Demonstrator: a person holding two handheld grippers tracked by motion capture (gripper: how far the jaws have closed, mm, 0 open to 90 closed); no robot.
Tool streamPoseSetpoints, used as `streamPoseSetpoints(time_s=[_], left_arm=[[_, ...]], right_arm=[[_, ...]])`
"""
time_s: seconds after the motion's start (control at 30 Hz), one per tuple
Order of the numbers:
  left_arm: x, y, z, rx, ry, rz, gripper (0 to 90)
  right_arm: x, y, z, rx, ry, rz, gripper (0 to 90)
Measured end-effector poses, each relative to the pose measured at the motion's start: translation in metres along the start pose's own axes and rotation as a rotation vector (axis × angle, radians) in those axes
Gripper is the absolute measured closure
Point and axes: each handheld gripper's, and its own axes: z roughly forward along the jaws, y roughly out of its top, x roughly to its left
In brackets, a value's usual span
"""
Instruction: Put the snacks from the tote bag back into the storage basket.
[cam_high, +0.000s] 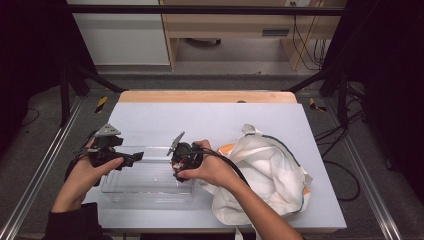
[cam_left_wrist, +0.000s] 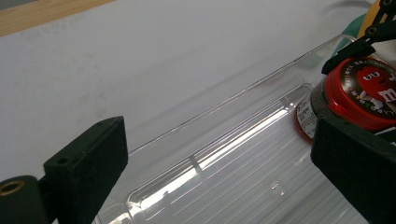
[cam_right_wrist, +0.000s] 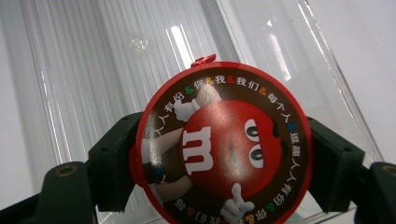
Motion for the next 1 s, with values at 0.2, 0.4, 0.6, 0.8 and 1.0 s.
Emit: streamPoseSetpoints(time_s=[0.2,0.4,0.6,0.8,1.0], left_arm=[[0.002,-0.001,-0.001,-0.001,0.003,-0.007,3.9],[0.001,-0.001,-0.001,-0.002,0.003,-0.007,4.0],[0.001,-0.001,-0.001,-0.001,0.002,-0.008,3.9],[0.002,-0.001,-0.002,-0.002,0.003,-0.009,4.0],[0.002,-0.001,-0.002,-0.004,0.005,-0.011,3.9]], right_arm=[[-0.001,-0.001,0.0,-0.011,0.0,0.004,22.8],[0.0,0.0,-0.003,-0.02,-0.001,0.0,17.3],[-0.001,0.0,-0.011,-0.043,-0.001,0.001,16.3],[-0.001,0.0,-0.016,-0.044,0.003,-0.002,14.1],[-0.001,-0.001,-0.024,-0.078,-0.01,0.018,13.7]])
